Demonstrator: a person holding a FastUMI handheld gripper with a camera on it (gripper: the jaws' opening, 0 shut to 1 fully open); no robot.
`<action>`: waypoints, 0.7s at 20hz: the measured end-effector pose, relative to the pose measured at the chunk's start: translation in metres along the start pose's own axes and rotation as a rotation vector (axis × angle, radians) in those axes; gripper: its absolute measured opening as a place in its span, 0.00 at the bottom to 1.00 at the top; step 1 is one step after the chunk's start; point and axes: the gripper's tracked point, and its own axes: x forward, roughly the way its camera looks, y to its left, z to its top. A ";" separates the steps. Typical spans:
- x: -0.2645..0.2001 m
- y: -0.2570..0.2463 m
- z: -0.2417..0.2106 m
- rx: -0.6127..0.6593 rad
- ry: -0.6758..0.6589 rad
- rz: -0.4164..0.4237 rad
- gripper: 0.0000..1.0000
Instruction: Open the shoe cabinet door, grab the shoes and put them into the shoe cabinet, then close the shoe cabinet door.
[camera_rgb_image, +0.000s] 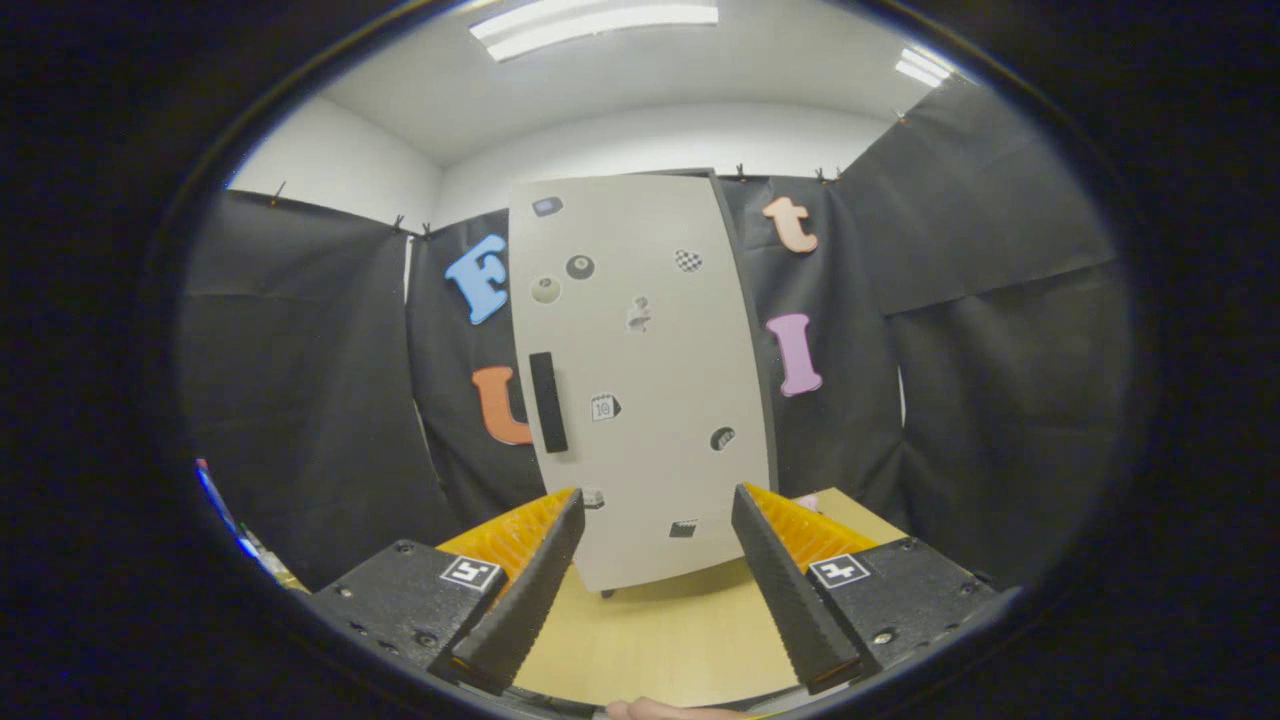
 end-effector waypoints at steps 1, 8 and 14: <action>-0.004 -0.004 0.003 -0.010 -0.016 -0.017 0.98; -0.014 -0.005 -0.006 -0.024 0.001 -0.040 0.99; -0.016 -0.013 -0.007 -0.051 -0.001 -0.055 0.99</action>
